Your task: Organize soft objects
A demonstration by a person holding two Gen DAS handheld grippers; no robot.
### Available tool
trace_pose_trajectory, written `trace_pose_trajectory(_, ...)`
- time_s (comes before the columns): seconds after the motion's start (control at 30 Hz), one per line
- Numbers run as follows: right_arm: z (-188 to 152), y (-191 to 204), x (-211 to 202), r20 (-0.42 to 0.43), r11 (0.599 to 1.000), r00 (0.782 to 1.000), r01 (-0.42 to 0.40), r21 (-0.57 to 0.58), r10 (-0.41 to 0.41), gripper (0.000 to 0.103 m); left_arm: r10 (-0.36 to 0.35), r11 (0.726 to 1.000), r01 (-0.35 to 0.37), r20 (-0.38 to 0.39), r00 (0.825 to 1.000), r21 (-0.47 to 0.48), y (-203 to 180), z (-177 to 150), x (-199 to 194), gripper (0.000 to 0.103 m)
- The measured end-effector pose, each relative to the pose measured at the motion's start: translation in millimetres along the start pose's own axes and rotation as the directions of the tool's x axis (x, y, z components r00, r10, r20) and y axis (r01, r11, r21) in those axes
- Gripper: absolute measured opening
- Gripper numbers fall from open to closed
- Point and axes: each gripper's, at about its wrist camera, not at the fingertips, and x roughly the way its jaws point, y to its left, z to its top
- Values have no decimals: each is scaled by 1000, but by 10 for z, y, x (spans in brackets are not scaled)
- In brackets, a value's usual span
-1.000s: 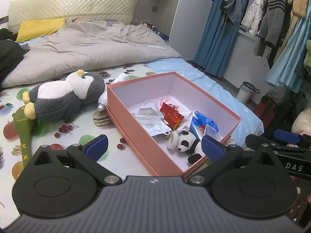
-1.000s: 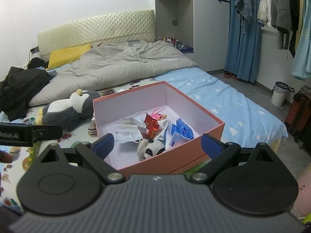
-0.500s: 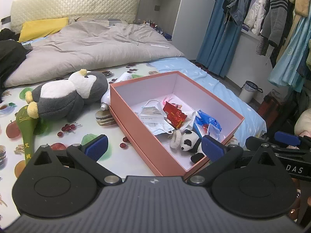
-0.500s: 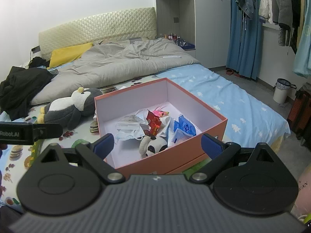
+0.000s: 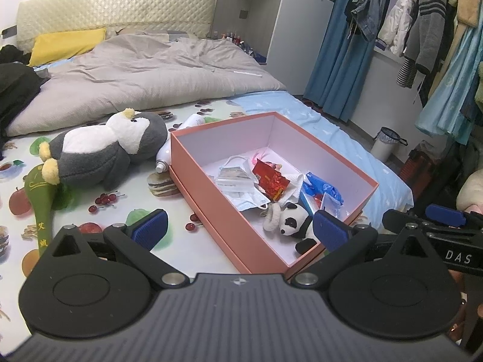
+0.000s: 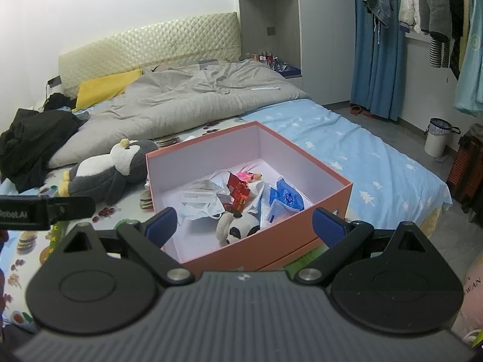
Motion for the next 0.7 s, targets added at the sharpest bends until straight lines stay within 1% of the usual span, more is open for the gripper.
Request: trace_pose_trajectory(0.7,11,-31,-2,14,1000,1000,4,-5,-4,98,5,1000,-5,12,1000,-4,-12,12,-27,103)
